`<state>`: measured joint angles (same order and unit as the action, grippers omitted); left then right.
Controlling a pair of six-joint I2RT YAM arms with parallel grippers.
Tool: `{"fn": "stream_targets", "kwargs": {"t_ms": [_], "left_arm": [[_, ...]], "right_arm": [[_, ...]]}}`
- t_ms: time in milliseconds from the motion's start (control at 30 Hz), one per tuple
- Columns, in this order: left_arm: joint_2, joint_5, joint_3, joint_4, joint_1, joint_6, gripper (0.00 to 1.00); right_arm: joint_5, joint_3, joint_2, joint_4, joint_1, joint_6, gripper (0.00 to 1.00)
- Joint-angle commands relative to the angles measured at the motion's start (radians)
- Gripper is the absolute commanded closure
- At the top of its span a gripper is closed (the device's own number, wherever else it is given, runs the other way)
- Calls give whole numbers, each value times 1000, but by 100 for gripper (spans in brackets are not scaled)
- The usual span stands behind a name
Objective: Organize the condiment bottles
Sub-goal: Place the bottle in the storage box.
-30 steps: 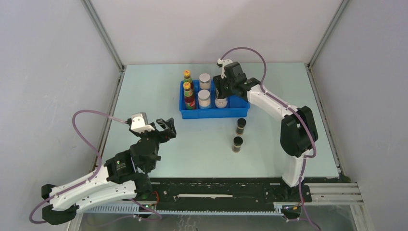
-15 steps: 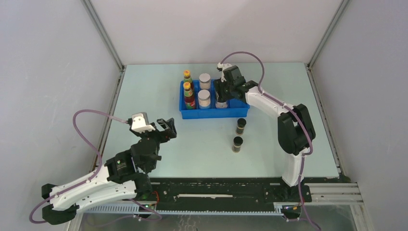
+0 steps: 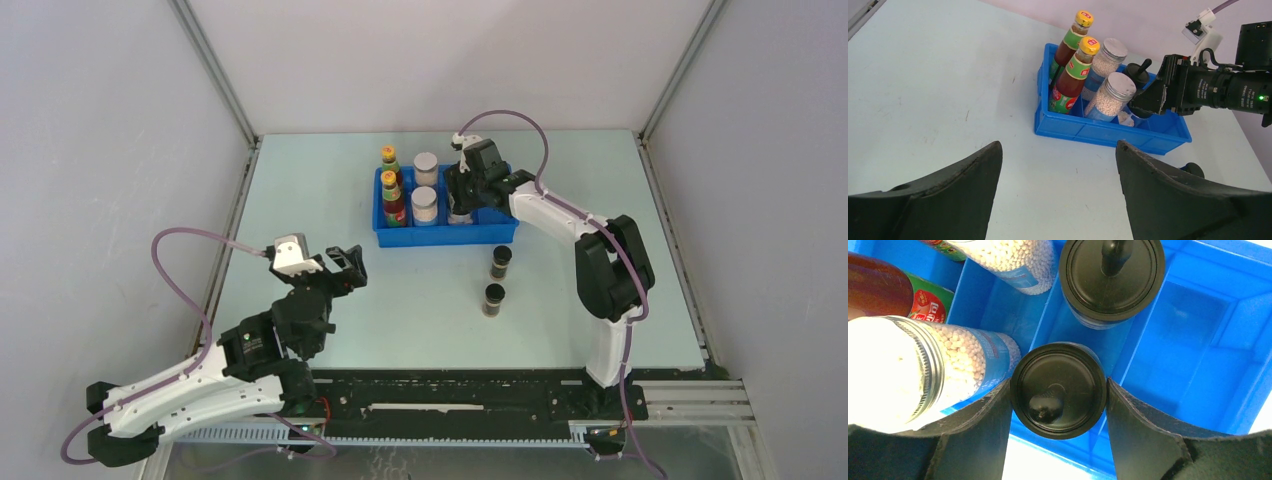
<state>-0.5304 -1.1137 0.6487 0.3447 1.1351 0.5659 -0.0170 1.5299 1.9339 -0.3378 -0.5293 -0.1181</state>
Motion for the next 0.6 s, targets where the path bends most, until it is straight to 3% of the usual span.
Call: {"fn": "stream_targets", "kwargs": {"t_ms": [0, 133, 367, 567], "left_arm": [[-5, -4, -14, -29, 5, -7, 12], [-1, -3, -13, -23, 5, 0, 12], [-1, -3, -14, -15, 5, 8, 12], [-4, -6, -13, -15, 5, 5, 12]], "right_arm": [[6, -4, 2, 56, 8, -15, 65], [6, -10, -1, 57, 8, -18, 41], [6, -5, -12, 57, 7, -18, 11], [6, 21, -23, 41, 8, -11, 5]]}}
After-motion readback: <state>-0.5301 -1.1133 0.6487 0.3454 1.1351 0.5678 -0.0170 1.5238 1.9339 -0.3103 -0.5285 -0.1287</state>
